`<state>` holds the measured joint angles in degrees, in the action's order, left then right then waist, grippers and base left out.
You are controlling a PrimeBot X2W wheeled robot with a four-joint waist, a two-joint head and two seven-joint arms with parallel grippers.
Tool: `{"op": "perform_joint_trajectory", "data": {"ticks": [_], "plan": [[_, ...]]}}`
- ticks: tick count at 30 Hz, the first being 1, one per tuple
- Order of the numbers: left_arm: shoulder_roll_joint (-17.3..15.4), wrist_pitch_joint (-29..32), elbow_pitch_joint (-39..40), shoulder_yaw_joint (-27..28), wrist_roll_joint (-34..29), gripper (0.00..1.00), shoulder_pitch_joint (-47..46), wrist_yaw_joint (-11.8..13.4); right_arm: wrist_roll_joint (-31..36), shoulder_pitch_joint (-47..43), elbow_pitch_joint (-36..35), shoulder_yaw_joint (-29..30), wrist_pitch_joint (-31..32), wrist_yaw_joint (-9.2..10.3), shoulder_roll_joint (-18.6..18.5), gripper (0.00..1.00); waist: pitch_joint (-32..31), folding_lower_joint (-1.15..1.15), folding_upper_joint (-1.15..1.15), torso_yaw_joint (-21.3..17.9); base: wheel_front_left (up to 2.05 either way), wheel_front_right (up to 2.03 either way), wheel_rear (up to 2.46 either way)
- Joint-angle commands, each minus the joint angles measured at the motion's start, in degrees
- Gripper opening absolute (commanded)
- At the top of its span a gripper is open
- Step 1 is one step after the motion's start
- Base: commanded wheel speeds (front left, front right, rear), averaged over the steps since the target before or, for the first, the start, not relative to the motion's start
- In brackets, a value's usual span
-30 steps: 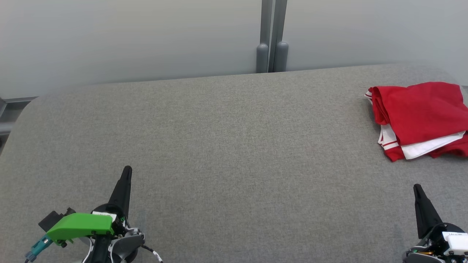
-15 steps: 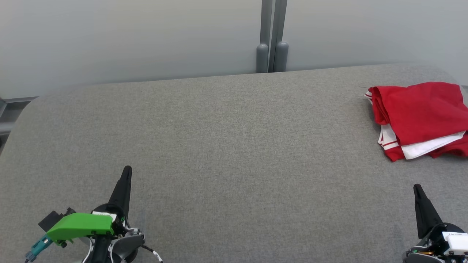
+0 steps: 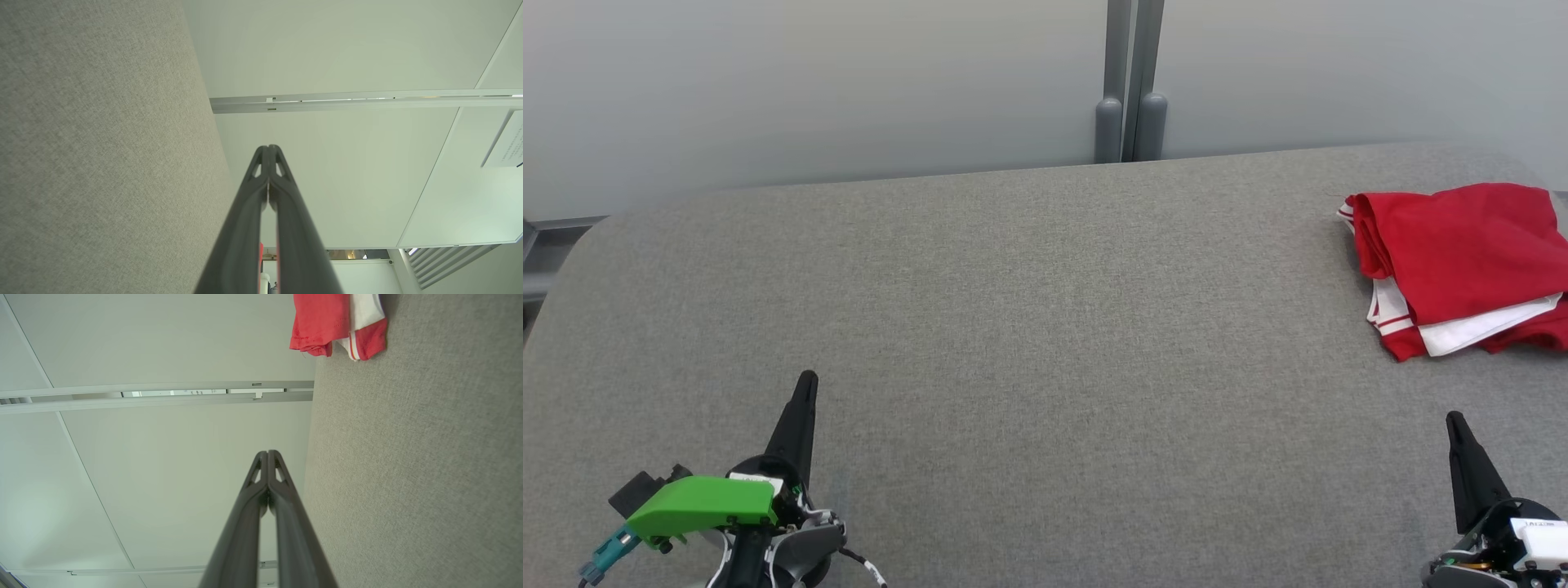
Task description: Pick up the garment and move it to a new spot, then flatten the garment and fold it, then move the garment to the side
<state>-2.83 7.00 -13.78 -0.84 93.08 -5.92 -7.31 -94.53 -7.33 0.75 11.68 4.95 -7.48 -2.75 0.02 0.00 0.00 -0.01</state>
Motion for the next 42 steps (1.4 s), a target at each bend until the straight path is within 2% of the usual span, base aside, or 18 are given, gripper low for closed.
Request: {"op": "perform_joint_trajectory", "data": {"ticks": [1, 42], "plan": [[-0.1, 0.1, 0.1, 0.1, 0.2, 0.00, -0.7, -0.4, -0.1, -0.4, -0.3, 0.1, 0.0, -0.02, -0.2, 0.00, 0.0, 0.00, 0.00, 0.0, 0.00, 0.00, 0.00], [-0.1, 0.1, 0.1, 0.1, 0.2, 0.00, -0.7, -0.4, -0.1, -0.4, -0.3, 0.1, 0.0, -0.02, -0.2, 0.00, 0.0, 0.00, 0.00, 0.0, 0.00, 0.00, 0.00]]}}
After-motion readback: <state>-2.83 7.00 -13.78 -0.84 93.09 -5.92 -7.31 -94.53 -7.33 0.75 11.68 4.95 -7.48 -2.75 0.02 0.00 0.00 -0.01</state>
